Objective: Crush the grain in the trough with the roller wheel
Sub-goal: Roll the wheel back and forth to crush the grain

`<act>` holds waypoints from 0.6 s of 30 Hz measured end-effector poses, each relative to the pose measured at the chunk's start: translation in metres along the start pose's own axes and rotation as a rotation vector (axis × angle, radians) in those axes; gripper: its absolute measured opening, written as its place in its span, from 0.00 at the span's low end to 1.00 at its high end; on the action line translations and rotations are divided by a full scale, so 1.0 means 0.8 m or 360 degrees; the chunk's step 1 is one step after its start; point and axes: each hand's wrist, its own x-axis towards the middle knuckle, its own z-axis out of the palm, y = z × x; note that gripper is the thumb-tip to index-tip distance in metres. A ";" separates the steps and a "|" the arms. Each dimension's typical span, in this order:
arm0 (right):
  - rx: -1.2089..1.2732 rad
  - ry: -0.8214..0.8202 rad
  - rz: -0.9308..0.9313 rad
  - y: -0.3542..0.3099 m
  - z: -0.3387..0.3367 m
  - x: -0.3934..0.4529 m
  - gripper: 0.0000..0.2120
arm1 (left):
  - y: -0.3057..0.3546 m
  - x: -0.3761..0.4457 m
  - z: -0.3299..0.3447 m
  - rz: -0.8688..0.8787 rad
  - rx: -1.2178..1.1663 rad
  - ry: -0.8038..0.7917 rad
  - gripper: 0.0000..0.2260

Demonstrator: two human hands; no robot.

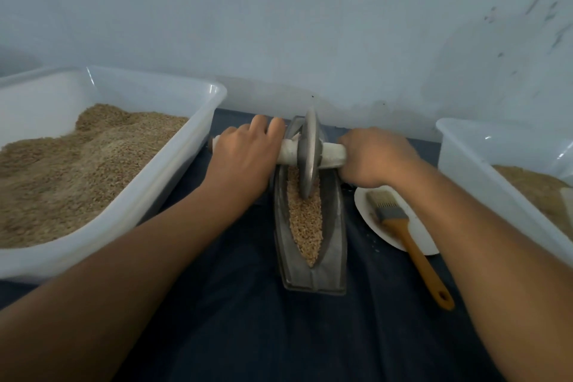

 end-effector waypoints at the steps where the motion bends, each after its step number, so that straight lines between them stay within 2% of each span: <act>1: -0.0033 0.0103 0.0003 -0.003 0.002 -0.009 0.05 | 0.000 -0.007 -0.003 0.0008 0.0004 0.0002 0.17; 5: -0.0100 0.0472 0.0056 -0.015 0.019 -0.052 0.07 | 0.004 -0.036 -0.016 0.0091 0.0071 0.0005 0.14; 8: -0.0138 0.0671 0.0094 -0.022 0.030 -0.084 0.10 | 0.008 -0.049 -0.030 0.0189 0.0059 -0.0062 0.18; 10: -0.0144 0.0741 0.0077 -0.025 0.029 -0.100 0.12 | 0.006 -0.050 -0.043 0.0248 0.0028 -0.0129 0.19; 13: -0.0205 0.0848 0.0057 -0.034 0.021 -0.117 0.16 | -0.002 -0.049 -0.061 0.0205 -0.0106 -0.0219 0.17; 16: -0.0151 0.0936 0.0083 -0.042 0.016 -0.131 0.22 | -0.005 -0.057 -0.068 0.0157 -0.0142 -0.0127 0.16; 18: -0.0119 0.0947 0.0073 -0.040 0.017 -0.135 0.21 | -0.003 -0.064 -0.068 0.0156 -0.0142 -0.0066 0.15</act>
